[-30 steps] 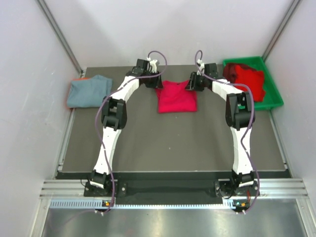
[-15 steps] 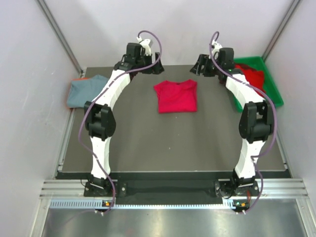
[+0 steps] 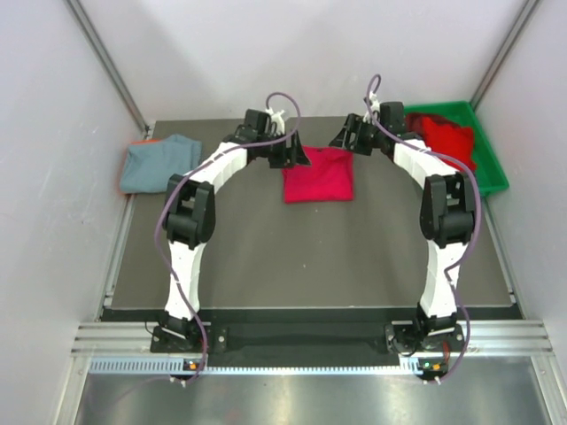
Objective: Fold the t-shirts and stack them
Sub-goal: Fold the tshirt
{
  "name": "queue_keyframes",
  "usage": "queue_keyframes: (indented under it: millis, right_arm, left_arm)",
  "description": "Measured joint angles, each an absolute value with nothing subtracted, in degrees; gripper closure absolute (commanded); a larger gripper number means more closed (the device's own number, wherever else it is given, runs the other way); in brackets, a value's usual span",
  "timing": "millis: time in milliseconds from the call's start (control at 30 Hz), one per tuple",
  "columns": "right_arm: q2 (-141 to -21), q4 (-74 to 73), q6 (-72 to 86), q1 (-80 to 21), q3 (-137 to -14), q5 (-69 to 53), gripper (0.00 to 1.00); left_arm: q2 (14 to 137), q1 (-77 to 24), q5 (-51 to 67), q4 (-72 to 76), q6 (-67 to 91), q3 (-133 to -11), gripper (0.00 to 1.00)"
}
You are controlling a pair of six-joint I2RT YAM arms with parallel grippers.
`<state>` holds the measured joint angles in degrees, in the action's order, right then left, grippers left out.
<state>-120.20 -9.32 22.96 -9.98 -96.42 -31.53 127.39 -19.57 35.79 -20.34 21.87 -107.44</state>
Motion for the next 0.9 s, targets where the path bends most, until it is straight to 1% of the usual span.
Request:
queue_keyframes:
  millis: [233,633,900]
  right_arm:
    - [-122.69,-8.60,25.23,-10.24,-96.42,-32.69,0.28]
    - [-128.35,-6.87,28.84,-13.78,-96.51,-34.57,0.28]
    - [-134.89,-6.79,30.11,-14.13,-102.72,-34.81,0.28]
  left_arm:
    - [129.99,-22.50,39.18,-19.03,23.38,-107.44,0.20]
    - [134.50,-21.78,39.64,-18.17,24.56,-107.13,0.19]
    - [134.78,-21.80,38.87,-18.20,24.14,-107.09,0.19]
